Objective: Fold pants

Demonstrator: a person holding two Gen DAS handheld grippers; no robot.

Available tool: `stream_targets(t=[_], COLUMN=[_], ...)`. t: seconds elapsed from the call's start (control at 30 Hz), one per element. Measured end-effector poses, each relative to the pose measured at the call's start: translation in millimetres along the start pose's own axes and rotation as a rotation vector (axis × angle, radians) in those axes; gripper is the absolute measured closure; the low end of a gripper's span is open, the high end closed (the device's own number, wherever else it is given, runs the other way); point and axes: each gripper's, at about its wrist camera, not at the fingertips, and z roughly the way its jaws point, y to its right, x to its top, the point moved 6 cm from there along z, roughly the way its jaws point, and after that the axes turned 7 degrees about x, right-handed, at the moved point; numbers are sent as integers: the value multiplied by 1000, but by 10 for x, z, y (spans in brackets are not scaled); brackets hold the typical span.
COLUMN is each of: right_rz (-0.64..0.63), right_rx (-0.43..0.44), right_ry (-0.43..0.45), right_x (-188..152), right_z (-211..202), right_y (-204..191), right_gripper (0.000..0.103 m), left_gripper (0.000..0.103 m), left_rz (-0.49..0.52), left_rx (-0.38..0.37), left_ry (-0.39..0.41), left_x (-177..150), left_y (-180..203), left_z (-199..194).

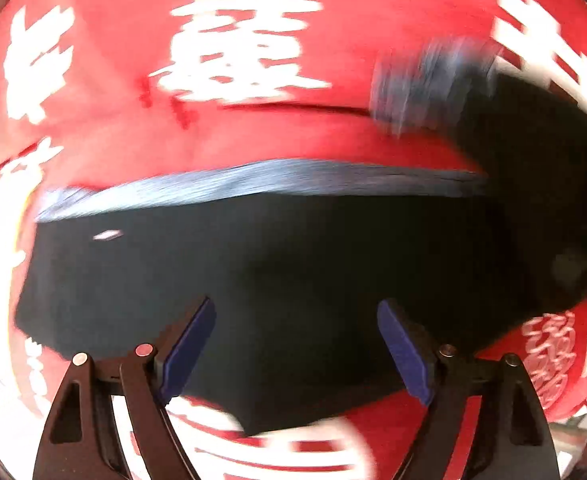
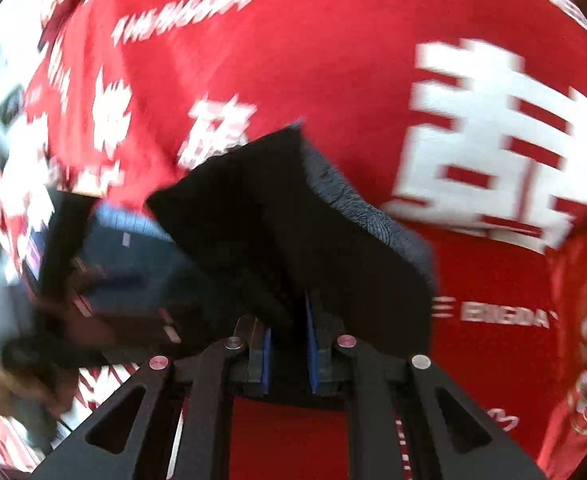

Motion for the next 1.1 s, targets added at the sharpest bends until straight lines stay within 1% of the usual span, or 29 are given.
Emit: stream_targets(t=[0.03,0.07,0.1,0.13,0.17,0.2,0.23,0.27,0.3,0.33,0.37,0.4,0.43,0.47,0.5,0.57,0.6,0.63,0.67,0.77,0.83,0.9,1.03,1.1], right_rz=[-38,-92,-139,-199,-243,-299,-336,-340,-305,-243,-198,-127,-11,71,240,512,627,704,772,864,928,963,1048,1051], right_rx=[-22,-71,-124,-197,-254,-321,-355,-332,-259,-138,-63,12,81,120,200,311,351,381,412,459,509,535,581,582], right_ry=[-43,-108,-160,-221,-260,-284,-274,-257,-238,-223,-214,-197,-165,-146,-109,-73,-64,-54,-40,-15,23,48,30,33], right_x=[-53,-152,-247,-365,-440,-496,-547,-559,-561,-563,-561,-510,-475,-461,-446,-496,-550,-591,-647,-751,-805,-825,-920,-938], right_z=[198,479,704,932,1053,1139,1129,1067,961,843,756,654,534,504,453,486,520,550,567,580,570,620,692,669], right_y=[-133,-306,-421,-527,-583,-665,-726,-803,-872,-926,-958,-921,-799,-761,-537,-202,-28,96,208,357,418,448,516,491], right_gripper=[81,79,78,76,72,70,67,58,56,56,55,54,54,51,49,48,48,48,48,49,49,48,49,49], left_gripper=[19,19,19,19,19,19,19,19,19,19,19,19,19,19,19,19,19,19,19,19,19,19,19,19], left_rz=[-20,-50,-71,-88,-108,-112,-113,-108,-102,-94,-88,-83,-81,-76,-67,-42,-21,-3,5,16,15,8,33,58], left_rx=[18,45,57,63,72,77,79,75,69,56,39,6,-29,-74,-123,-214,-259,-290,-303,-322,-320,-320,-320,-304], left_ry=[-11,-34,-51,-64,-80,-86,-92,-95,-95,-97,-99,-99,-97,-95,-95,-106,-124,-146,-159,-166,-154,-135,-128,-135], left_x=[-43,-89,-118,-142,-184,-228,-243,-258,-291,-282,-264,-241,-216,-180,-146,-52,-32,-11,-5,47,26,62,131,125], left_y=[-163,-422,-577,-698,-865,-931,-973,-1030,-1027,-1016,-972,-890,-849,-726,-604,-384,-222,-101,-28,150,233,293,407,474], left_z=[49,142,193,234,299,371,387,414,395,404,410,383,365,301,220,201,186,212,228,285,197,128,133,204])
